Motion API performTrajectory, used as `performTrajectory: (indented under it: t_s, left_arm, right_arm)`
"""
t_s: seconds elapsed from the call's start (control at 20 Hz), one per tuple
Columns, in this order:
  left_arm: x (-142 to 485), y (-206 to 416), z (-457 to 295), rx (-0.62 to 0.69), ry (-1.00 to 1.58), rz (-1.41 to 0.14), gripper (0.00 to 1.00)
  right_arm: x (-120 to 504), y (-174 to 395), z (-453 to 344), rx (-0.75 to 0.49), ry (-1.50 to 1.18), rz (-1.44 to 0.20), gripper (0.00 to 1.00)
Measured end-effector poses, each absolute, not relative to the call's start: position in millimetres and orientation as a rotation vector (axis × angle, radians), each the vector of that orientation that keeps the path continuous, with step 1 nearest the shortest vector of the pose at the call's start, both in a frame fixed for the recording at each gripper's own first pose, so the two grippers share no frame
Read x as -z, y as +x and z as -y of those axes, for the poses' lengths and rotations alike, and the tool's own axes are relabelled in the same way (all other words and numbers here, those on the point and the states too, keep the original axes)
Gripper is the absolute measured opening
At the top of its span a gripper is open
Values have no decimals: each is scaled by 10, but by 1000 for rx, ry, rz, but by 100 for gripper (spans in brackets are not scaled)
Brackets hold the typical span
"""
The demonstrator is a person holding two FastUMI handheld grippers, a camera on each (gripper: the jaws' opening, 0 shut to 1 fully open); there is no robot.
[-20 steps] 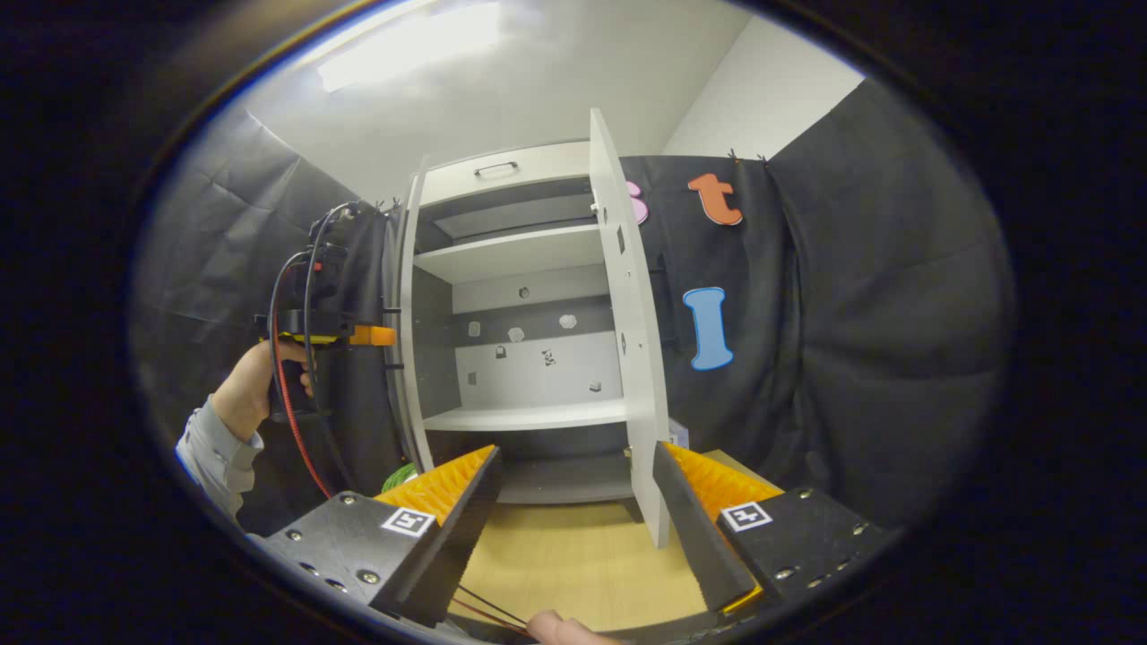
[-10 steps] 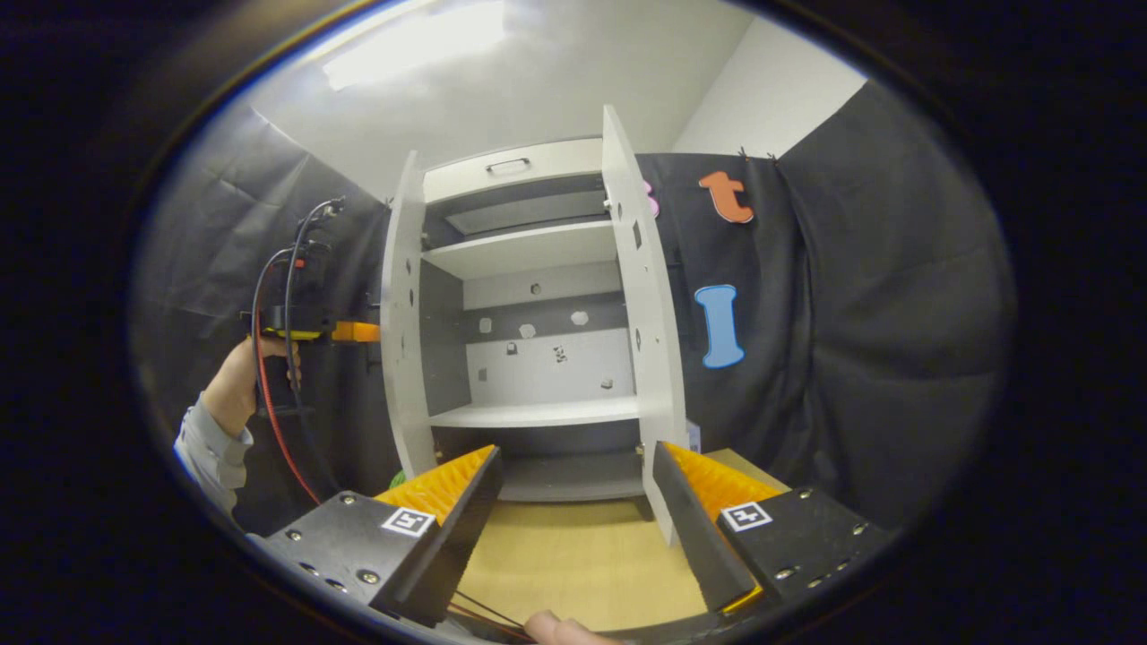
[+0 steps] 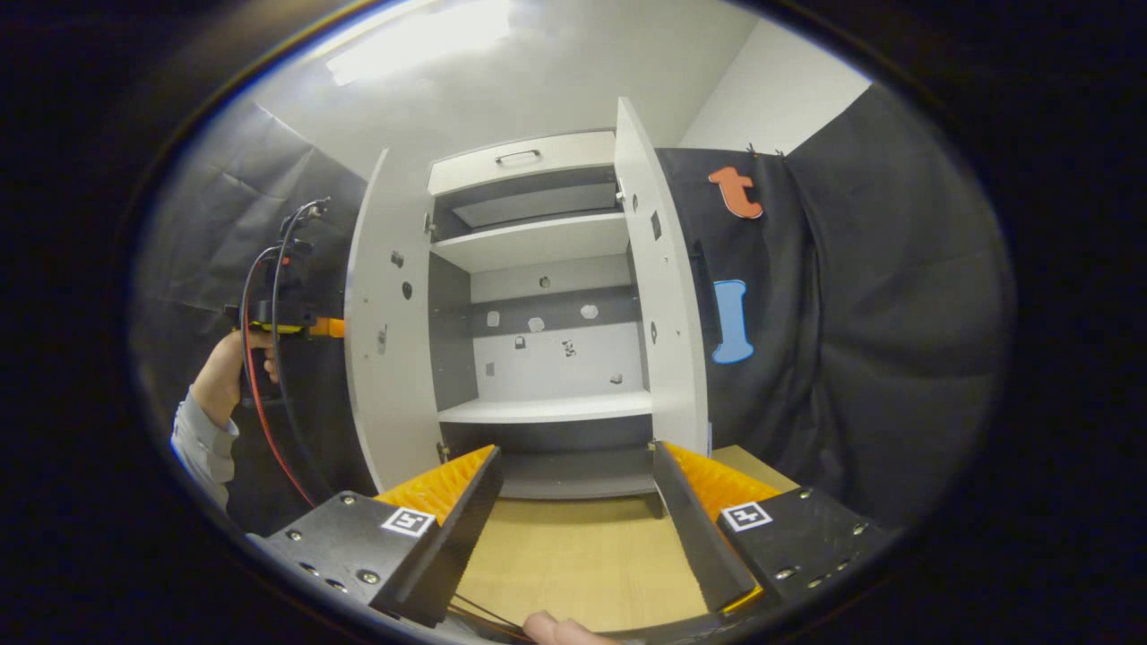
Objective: Open the right door of the double-door shoe cabinet with the right hand, and open the left door with the left hand.
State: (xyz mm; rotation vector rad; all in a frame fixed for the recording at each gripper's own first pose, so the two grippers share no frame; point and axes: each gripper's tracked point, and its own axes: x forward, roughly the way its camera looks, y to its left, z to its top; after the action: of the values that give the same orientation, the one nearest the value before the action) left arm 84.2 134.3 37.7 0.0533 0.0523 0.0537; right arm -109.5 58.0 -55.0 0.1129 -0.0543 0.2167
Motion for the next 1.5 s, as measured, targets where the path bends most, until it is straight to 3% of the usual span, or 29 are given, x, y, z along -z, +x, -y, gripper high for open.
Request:
performTrajectory:
  t_s: [0.3, 1.1, 1.35, 1.5]
  left_arm:
    - [-340, 840, -1367, 47, 85, -31, 1]
    - [-141, 668, -1424, 20, 58, -61, 4]
    - [-206, 432, -1547, -41, 38, -27, 30]
    - [-226, 245, -1624, -93, 48, -31, 72]
  right_arm:
    - [547, -1054, -731, -235, 130, 40, 100]
    - [588, -999, -775, -225, 101, 30, 100]
    - [595, -991, -761, -215, 98, 26, 100]
    - [588, -983, -758, -207, 102, 29, 100]
